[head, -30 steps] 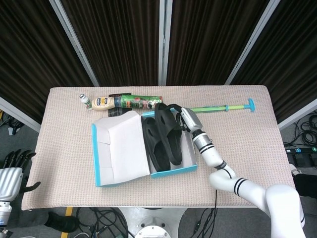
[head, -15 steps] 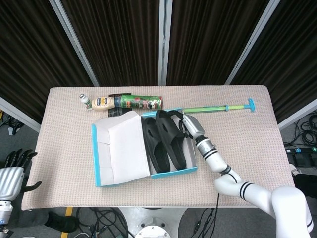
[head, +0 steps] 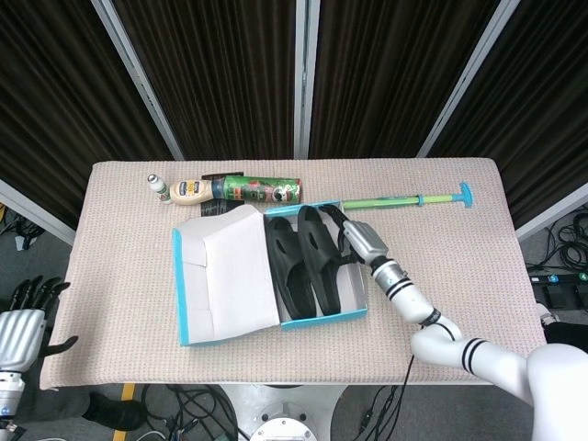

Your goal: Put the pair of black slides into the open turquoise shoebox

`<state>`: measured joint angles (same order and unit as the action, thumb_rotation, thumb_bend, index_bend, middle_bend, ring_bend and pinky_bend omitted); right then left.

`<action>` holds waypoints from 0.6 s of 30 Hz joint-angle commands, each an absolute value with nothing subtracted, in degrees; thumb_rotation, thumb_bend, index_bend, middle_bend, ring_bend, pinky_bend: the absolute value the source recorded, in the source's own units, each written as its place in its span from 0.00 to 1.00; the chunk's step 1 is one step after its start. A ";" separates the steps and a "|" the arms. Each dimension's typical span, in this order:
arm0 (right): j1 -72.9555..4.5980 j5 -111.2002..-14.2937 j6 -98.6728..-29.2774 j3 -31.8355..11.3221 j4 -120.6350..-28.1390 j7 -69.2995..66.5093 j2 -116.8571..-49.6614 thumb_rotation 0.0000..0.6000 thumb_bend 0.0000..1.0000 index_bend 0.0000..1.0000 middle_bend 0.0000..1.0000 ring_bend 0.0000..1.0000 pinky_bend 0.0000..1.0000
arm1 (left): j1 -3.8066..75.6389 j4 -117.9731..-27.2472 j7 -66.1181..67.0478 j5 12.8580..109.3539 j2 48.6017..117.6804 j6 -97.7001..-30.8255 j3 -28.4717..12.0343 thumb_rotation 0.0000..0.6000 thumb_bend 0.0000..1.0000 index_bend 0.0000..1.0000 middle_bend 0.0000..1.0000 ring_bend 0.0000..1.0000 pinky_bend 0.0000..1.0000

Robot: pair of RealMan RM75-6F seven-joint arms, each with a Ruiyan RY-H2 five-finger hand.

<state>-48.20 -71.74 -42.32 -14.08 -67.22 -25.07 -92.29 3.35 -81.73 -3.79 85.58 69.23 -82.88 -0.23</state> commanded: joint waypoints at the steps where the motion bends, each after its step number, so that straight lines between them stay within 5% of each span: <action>1: -47.53 -72.87 -42.72 -13.35 -71.45 -22.20 -88.14 1.00 0.27 0.00 0.00 0.55 0.94 | 3.40 -81.73 -3.87 85.61 69.20 -82.83 -0.23 1.00 0.03 0.17 0.10 0.01 0.02; 10: -47.76 -70.86 -40.30 -13.18 -82.96 -14.36 -77.22 1.00 0.29 0.00 0.00 0.53 0.93 | 3.69 -81.92 -3.64 85.79 69.09 -82.59 -0.20 1.00 0.03 0.17 0.10 0.01 0.02; 18: -50.02 -63.73 -36.03 -12.28 -79.20 -10.04 -81.77 1.00 0.15 0.00 0.00 0.53 0.93 | 3.71 -82.05 -3.25 85.83 69.17 -82.75 -0.19 1.00 0.03 0.17 0.10 0.01 0.02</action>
<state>-49.32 -64.87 -37.14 -12.57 -80.50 -10.79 -80.33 3.72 -82.06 -3.25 85.84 69.16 -82.75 -0.20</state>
